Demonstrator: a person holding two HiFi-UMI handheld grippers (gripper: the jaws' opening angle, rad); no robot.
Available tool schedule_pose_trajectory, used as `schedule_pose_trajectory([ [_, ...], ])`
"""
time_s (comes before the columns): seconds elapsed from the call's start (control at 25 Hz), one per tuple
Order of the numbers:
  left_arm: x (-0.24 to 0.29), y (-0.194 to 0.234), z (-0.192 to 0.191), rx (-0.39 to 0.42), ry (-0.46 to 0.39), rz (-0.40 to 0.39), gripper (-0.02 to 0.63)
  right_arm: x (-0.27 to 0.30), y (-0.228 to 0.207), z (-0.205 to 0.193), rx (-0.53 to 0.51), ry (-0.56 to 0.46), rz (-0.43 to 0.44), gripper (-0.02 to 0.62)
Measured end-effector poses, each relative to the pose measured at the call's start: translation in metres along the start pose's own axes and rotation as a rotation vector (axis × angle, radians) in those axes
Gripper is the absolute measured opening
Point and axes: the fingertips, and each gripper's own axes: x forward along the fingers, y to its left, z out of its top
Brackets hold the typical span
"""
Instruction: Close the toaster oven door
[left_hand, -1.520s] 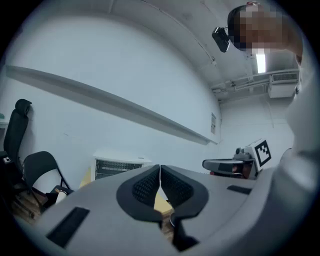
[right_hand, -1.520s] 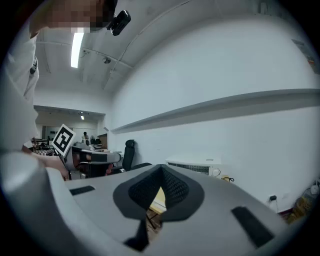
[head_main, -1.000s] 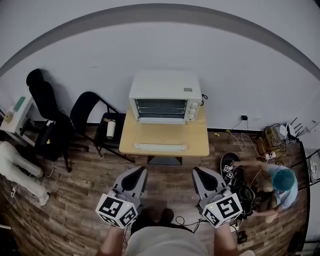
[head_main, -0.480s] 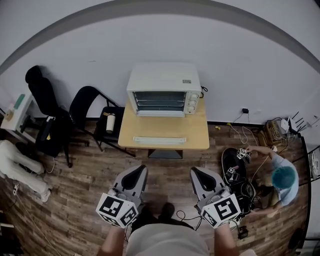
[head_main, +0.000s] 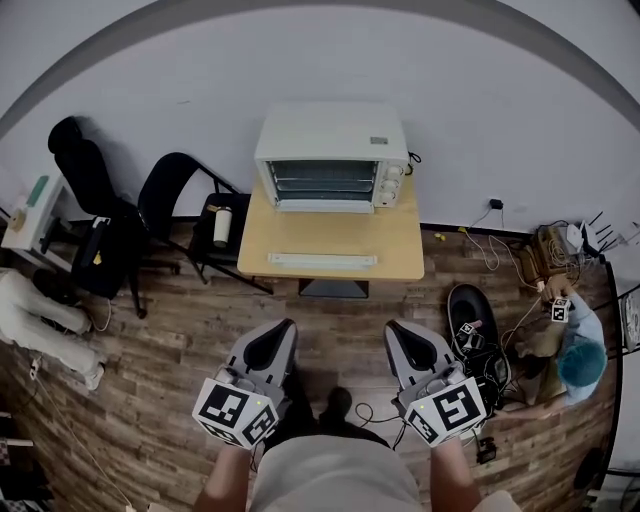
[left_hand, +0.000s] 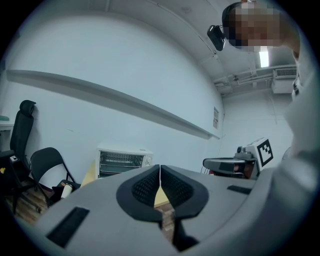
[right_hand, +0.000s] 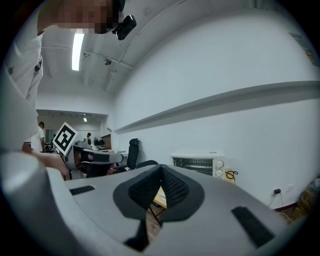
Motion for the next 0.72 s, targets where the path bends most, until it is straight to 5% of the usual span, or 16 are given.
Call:
schedule_pose_trajectory([
  [0.72, 0.032, 0.067, 0.002, -0.006, 0.048, -0.061, 0.011, 0.075, 0.020, -0.010, 0.006, 0.058, -0.013, -0.002],
])
